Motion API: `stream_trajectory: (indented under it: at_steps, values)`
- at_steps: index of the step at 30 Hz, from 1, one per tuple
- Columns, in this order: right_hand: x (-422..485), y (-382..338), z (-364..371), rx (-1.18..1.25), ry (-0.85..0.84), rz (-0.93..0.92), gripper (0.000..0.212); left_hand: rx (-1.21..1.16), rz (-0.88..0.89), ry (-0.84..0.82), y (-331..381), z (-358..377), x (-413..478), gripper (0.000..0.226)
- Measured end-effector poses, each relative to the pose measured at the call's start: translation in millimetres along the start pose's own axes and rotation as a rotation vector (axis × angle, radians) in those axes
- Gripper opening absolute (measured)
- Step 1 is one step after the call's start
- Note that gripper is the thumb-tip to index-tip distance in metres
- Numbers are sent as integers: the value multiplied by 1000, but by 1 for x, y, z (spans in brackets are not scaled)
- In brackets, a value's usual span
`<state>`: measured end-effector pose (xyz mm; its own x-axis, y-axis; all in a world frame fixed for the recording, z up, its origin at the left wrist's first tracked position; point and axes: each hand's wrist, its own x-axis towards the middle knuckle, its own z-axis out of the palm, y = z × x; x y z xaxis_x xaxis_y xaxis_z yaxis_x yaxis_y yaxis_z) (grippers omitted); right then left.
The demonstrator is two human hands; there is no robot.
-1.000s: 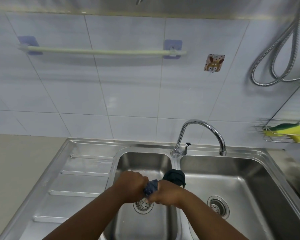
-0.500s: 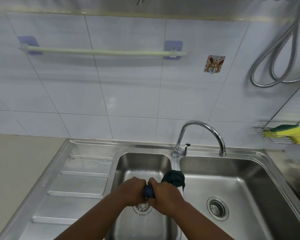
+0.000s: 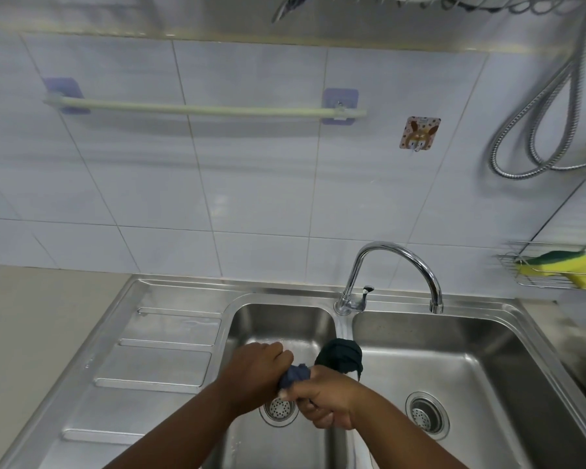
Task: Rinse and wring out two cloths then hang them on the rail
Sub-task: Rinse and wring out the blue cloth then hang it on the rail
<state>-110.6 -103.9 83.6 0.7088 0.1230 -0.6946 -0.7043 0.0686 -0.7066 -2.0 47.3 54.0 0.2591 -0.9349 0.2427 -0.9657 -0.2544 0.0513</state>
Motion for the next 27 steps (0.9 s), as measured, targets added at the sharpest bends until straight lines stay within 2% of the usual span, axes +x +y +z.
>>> stream_trajectory:
  at_steps: [3, 6, 9, 11, 12, 15, 19, 22, 24, 27]
  values:
    - [4, -4, 2, -353, 190, -58, 22, 58, -62, -134, -2, 2, 6, 22]
    - [11, 0, 2, -730, 267, -162, 19, 22, -150, -398, 5, -1, 14, 15]
    - [14, 9, -2, -1028, 331, -263, 22, -160, -251, -618, 12, -3, 21, 11]
    - [17, 14, -5, -1240, 394, -401, 14, -305, -361, -733, 14, 0, 23, 11]
    - [19, 16, -6, -1324, 434, -466, 10, -375, -413, -774, 14, 1, 24, 11]
    - [26, 26, -11, -1540, 563, -608, 12, -550, -514, -858, 11, 1, 26, 28]
    - [33, 34, -11, -1650, 590, -662, 21, -743, -585, -944, 10, -6, 26, 14]
    - [35, 40, -9, -1633, 630, -638, 25, -740, -588, -900, 11, -3, 19, 13]
    - [35, 39, -8, -1513, 681, -595, 21, -600, -532, -693, 16, 5, 13, 13]
    - [26, 32, -9, -1170, 713, -467, 10, -327, -399, -312, 20, 17, 3, 23]
